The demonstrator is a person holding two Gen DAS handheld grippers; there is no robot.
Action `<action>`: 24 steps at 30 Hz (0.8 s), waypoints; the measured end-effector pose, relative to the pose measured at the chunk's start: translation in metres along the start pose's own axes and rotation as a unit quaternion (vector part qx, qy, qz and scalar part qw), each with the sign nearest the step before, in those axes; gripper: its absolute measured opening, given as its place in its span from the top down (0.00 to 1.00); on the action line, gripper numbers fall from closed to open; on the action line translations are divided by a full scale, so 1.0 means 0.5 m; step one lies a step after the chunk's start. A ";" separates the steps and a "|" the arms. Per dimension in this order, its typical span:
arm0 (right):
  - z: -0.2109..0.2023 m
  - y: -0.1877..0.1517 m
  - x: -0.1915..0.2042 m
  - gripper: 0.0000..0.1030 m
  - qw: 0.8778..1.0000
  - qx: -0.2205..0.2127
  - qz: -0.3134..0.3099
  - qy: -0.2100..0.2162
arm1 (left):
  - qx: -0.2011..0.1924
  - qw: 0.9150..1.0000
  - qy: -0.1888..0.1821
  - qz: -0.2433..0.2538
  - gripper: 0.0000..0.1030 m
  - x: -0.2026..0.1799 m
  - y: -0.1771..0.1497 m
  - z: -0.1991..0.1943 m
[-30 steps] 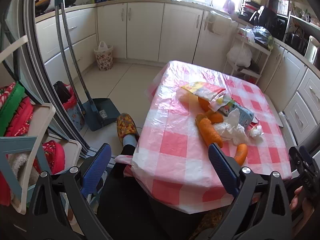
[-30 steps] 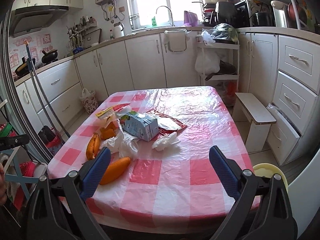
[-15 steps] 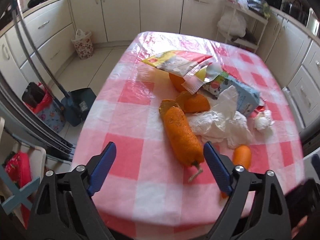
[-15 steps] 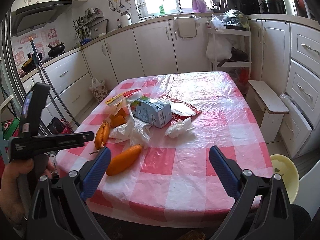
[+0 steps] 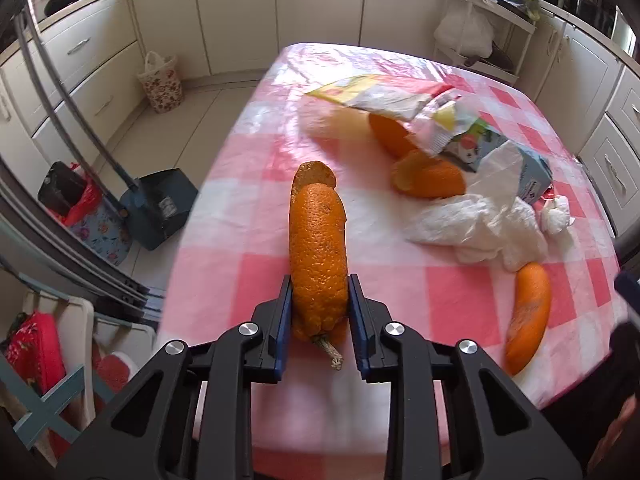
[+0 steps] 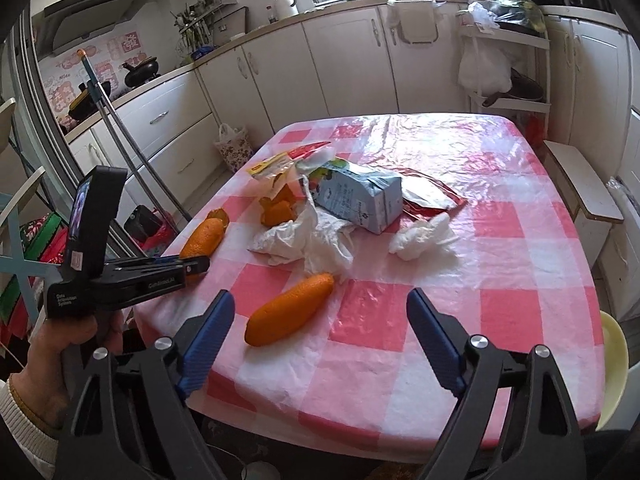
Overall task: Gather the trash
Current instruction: 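Grasp the long orange peel with the left tool while the right tool grasps white tissue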
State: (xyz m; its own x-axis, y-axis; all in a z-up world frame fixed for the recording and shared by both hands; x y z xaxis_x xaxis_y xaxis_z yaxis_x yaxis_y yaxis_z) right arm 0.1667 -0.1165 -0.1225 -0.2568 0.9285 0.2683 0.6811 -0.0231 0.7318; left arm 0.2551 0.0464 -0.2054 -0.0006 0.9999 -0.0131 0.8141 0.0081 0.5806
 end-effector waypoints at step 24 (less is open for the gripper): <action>0.191 0.068 0.074 0.84 0.987 0.067 -0.140 0.027 | -0.014 1.000 -0.021 -0.014 0.74 0.038 -0.012 -0.005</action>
State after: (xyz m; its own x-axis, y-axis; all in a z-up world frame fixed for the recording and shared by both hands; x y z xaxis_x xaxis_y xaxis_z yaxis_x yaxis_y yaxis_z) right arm 0.2459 -0.0472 -0.1476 -0.4821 0.8701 0.1026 0.6618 0.2849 0.6934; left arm 0.2485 0.0655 -0.2071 0.0016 0.9980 -0.0625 0.7976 0.0364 0.6021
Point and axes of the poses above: each gripper's, at about its wrist camera, not at the fingertips, and z roughly the way its jaws point, x to its left, y to its top, the point moved 8 cm from there along z, roughly the way its jaws point, and after that the axes turned 4 degrees about -x, right-handed, at the moved point
